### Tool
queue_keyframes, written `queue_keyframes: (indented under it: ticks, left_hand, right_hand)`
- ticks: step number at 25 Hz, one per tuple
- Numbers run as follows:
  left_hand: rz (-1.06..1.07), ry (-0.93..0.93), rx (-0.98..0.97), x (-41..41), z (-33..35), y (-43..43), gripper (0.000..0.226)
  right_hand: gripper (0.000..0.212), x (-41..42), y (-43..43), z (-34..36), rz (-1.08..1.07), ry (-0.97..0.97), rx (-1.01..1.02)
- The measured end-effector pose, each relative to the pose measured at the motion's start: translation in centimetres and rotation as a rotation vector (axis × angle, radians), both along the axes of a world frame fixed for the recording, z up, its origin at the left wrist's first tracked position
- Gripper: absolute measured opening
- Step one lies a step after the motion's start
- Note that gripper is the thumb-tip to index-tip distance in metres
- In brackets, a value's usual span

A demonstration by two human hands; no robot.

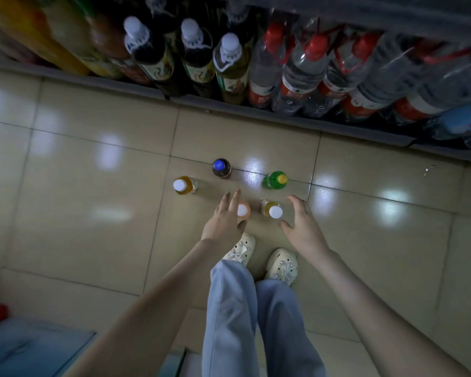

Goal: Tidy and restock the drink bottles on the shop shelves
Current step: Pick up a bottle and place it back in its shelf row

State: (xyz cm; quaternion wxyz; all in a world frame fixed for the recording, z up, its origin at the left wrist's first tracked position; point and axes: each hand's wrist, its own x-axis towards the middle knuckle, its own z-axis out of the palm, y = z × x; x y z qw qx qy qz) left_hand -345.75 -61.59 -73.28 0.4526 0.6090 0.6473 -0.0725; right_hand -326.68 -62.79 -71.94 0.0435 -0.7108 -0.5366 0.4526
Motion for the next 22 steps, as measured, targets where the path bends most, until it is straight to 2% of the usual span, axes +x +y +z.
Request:
queue_keyframes:
  ticks: [6, 10, 14, 17, 22]
  left_hand:
    - [-0.112, -0.058, 0.241, 1.2, 19.6, 7.9, 0.062]
    - [-0.217, -0.162, 0.52, 2.5, 35.6, 13.3, 0.056]
    - [-0.324, -0.259, 0.816, 4.7, 49.4, 17.2, 0.052]
    - [-0.381, -0.338, 0.959, 6.9, 57.1, 19.2, 0.051]
    - [-0.398, -0.458, 1.207, 11.5, 65.7, 20.9, 0.05]
  right_hand:
    - [0.065, -0.5, 6.7, 18.8, -0.141, 0.058, 0.17]
    - [0.054, 0.4, 12.3, 34.8, -0.102, 0.038, 0.444]
    - [0.052, 2.0, 15.5, 49.0, -0.098, 0.0, 0.686]
    - [0.056, 4.5, 16.5, 56.8, -0.089, -0.046, 0.849]
    - [0.059, 11.5, 16.9, 66.0, -0.194, -0.152, 1.151]
